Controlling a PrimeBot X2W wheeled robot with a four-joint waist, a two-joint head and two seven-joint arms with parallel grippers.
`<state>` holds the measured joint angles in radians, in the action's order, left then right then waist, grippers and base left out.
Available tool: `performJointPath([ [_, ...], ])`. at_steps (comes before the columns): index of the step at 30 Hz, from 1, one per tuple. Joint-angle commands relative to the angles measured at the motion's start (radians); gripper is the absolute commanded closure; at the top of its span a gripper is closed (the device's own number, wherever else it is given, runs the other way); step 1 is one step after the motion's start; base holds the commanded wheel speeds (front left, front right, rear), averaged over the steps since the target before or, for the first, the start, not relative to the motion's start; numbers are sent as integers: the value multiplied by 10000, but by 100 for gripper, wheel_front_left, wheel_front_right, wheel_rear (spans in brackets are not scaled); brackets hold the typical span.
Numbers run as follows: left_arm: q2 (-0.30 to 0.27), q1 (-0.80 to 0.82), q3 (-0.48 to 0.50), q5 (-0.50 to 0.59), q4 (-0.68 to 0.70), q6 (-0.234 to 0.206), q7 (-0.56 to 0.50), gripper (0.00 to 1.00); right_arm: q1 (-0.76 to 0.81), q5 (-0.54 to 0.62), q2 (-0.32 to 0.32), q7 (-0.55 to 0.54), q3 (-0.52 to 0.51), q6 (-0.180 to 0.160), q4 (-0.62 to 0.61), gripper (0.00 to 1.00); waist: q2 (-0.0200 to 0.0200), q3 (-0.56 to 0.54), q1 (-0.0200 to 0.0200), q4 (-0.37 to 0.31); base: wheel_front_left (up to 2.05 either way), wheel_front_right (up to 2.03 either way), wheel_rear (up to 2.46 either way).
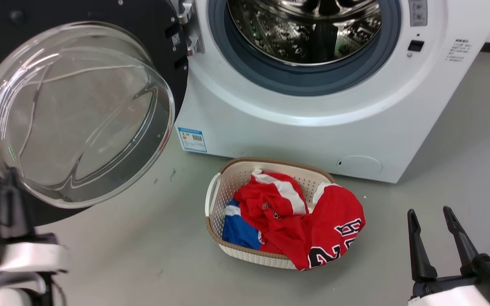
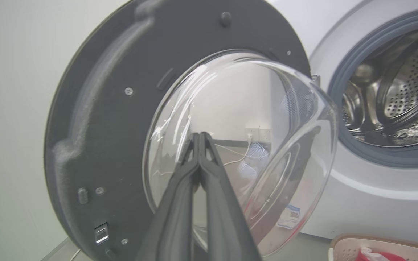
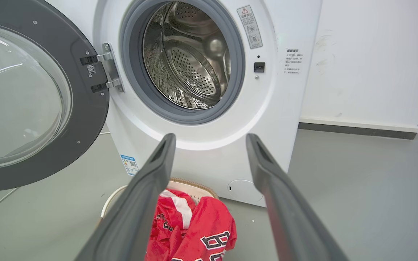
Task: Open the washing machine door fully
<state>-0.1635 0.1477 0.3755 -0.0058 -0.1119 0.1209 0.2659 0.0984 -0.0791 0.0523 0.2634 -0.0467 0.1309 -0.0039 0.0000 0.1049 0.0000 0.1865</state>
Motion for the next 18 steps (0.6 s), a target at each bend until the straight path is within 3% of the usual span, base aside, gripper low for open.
performJointPath([
  [1, 323, -378, -374, 173, 461, -59, -26, 100, 184, -34, -32, 17, -21, -3, -143, 0, 0, -285, 0, -62, 0, 0, 0],
  [5, 750, -989, -1110, 242, 1021, -42, -26, 100, 384, -23, -31, 17, -88, -3, -378, 0, 0, -539, 0, -182, 0, 0, 0],
  [13, 1024, -1789, -1927, 1, 1386, -259, -26, 97, 645, -38, -27, 17, -230, -3, -790, 0, 0, -887, 0, -604, 0, 0, 0],
  [15, 1059, -2043, -2104, -100, 1442, -393, -26, 50, 736, -33, -28, 17, -222, -3, -848, 0, 0, -965, 0, -750, 0, 0, 0],
  [16, 1073, -2173, -2245, -86, 1453, -449, -26, 0, 774, -46, -32, 17, -214, -3, -877, 0, 0, -989, 0, -820, 0, 0, 0],
  [18, 1105, -2311, -2445, -203, 1510, -560, -26, 0, 847, -45, -30, 17, -215, -3, -941, 0, 0, -1019, 0, -936, 0, 0, 0],
])
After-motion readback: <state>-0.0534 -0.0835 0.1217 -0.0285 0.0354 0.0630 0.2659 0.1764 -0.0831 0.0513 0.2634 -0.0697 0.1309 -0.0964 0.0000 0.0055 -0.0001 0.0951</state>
